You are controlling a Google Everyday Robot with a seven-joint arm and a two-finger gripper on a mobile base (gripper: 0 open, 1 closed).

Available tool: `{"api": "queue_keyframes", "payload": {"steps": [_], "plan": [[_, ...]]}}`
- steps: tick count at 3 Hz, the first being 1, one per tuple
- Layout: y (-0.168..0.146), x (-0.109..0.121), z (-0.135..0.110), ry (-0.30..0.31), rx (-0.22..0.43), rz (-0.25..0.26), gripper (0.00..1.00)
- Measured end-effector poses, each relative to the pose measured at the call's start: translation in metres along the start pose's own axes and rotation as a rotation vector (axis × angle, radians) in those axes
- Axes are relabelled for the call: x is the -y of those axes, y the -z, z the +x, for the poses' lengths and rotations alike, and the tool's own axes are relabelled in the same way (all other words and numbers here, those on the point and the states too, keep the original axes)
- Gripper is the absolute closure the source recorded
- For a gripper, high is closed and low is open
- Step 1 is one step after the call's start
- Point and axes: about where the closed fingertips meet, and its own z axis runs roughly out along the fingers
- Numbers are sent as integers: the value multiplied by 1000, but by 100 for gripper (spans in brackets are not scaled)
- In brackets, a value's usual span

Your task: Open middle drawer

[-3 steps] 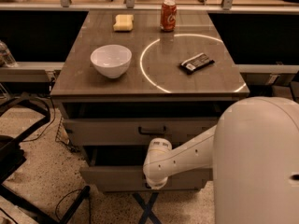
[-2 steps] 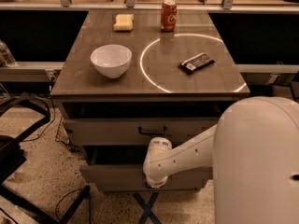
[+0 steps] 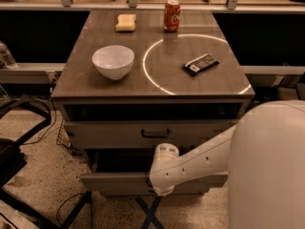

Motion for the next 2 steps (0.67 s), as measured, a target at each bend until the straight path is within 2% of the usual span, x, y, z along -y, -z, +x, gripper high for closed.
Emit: {"api": "queue_keyframes", "payload": {"steps": [1,2], "plan": [[28,-31,11,-35,-6,22,100],[28,-31,11,-35,-6,22,100]]}}
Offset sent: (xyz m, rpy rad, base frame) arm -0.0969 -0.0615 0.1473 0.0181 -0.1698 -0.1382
